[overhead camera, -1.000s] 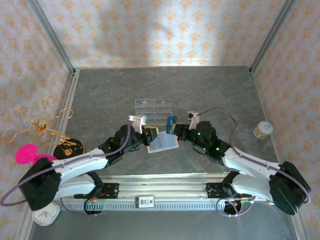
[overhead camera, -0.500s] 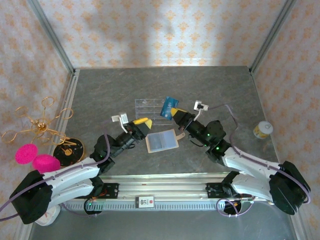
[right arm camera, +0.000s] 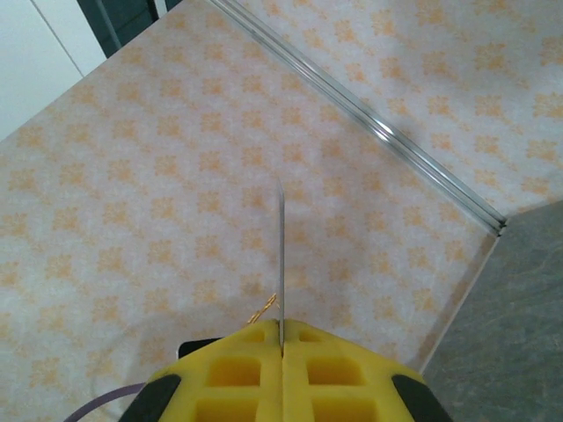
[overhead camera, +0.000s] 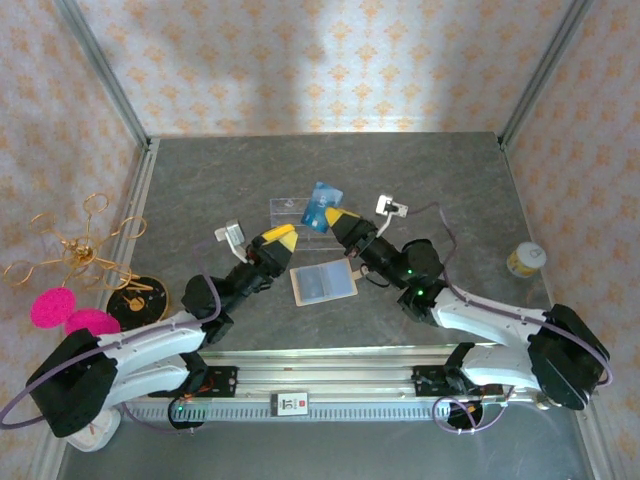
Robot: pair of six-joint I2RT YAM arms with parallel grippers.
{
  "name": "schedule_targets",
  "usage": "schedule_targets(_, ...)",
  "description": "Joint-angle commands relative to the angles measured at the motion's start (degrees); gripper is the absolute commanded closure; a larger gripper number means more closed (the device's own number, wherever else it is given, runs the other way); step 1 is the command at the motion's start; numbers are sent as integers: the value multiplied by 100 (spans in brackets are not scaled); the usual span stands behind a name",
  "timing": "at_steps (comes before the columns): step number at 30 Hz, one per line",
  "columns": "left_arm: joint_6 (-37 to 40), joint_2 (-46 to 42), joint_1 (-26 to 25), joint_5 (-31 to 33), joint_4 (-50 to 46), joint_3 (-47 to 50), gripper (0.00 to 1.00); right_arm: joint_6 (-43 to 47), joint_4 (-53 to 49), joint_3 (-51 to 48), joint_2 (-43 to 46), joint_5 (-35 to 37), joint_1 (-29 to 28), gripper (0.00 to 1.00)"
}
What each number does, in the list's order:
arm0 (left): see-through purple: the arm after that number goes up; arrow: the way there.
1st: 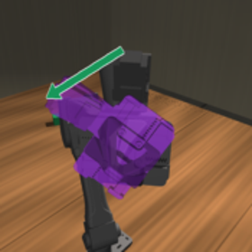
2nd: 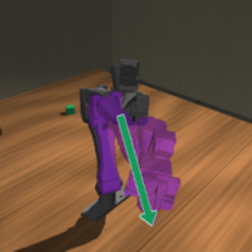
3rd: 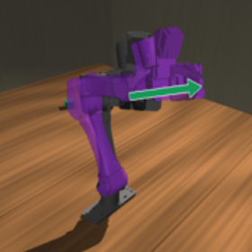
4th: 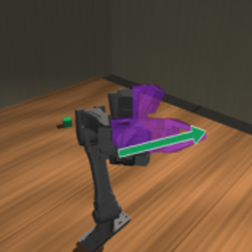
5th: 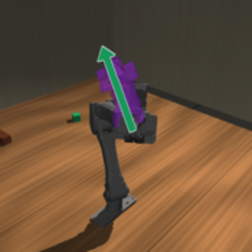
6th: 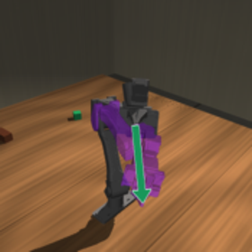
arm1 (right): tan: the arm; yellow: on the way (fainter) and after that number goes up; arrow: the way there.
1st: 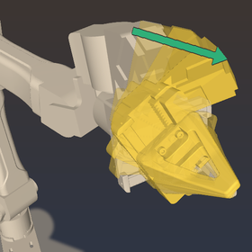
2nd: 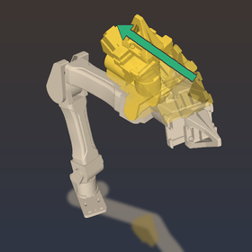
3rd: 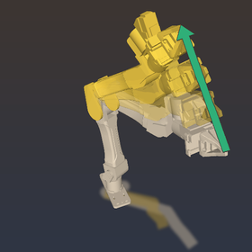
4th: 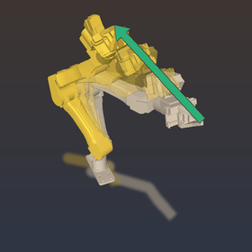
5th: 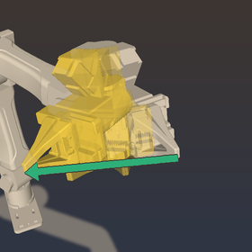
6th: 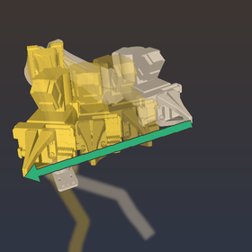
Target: Take the credit cards out of the card holder
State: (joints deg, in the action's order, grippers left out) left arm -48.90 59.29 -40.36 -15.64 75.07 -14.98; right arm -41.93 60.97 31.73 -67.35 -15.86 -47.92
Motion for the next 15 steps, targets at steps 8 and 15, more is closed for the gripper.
schedule_targets(8, -75, 189, 28, -306, 548, -356, 53, -51, 416, 328, -355, -14, -160, 100)
schedule_targets(15, 21, 266, 30, -390, 553, -427, 72, -65, 400, 306, -462, -56, -209, 100)
